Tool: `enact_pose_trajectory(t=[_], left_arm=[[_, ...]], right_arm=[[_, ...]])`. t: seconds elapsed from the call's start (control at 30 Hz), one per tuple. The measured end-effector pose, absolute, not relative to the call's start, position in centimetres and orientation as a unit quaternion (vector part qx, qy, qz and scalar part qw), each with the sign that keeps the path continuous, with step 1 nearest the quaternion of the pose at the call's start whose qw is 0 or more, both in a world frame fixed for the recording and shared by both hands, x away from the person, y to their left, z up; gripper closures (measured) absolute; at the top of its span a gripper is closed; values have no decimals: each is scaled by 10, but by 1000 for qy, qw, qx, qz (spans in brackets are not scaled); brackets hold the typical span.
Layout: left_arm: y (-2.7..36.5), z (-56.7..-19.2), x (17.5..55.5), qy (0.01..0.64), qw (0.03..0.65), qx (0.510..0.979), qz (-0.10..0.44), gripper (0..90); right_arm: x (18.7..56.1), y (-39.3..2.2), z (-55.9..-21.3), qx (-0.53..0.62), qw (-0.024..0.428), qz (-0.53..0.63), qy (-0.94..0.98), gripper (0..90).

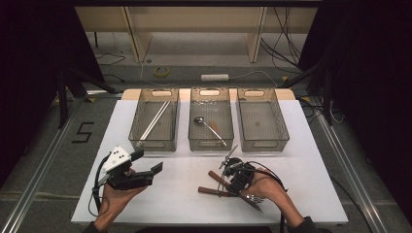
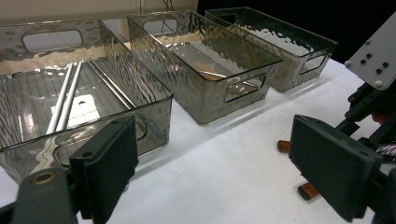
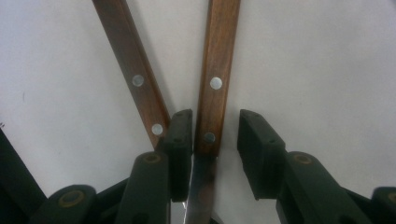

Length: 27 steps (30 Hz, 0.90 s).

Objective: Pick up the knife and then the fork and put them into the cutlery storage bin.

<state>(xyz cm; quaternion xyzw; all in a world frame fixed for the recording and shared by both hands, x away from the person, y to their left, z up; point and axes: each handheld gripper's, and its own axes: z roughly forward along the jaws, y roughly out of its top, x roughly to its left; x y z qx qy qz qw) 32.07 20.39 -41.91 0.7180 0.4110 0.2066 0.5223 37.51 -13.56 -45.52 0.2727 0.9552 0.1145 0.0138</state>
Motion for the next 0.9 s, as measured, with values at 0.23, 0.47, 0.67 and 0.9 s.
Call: enact_pose_trajectory(t=[0.23, 0.47, 0.67, 0.9], left_arm=[[203, -419, 321, 411, 521, 719, 206, 153], [203, -419, 321, 411, 522, 719, 206, 153], [203, -420, 321, 413, 521, 718, 205, 153], [202, -420, 321, 412, 521, 719, 204, 153]], right_arm=[[375, -135, -457, 273, 16, 112, 955, 678], [374, -134, -458, 271, 24, 109, 956, 706], [374, -134, -458, 272, 26, 105, 956, 725], [373, -132, -459, 273, 31, 104, 956, 738]])
